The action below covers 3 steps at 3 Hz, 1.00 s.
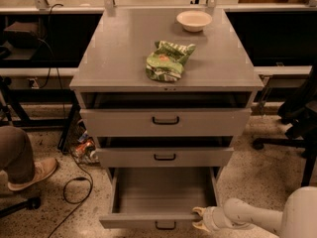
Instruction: Open bottom drawer
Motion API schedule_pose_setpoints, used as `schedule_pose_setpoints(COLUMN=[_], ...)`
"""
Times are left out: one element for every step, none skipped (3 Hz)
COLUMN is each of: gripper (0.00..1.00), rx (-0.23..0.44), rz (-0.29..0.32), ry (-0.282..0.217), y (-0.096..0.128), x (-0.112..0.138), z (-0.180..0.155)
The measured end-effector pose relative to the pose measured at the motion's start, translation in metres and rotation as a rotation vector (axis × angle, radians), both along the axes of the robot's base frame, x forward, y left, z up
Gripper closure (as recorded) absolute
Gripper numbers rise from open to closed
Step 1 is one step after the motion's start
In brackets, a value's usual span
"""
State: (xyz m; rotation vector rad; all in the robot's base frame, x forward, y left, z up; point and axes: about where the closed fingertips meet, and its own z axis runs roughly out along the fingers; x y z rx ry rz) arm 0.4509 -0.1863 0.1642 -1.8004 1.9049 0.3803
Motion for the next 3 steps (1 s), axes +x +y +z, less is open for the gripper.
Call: schedule_pose_setpoints(gripper=[0.74, 0.44, 0.22], rx=[0.002, 0.003, 0.003], rz=[0.002, 0.002, 0.002], ry=[0.002, 0.003, 0.003], y=[0.0017, 0.0024, 0.0024], x=[-0.0011, -0.0016, -0.0016], z=[-0.001, -0.0014, -0.0014])
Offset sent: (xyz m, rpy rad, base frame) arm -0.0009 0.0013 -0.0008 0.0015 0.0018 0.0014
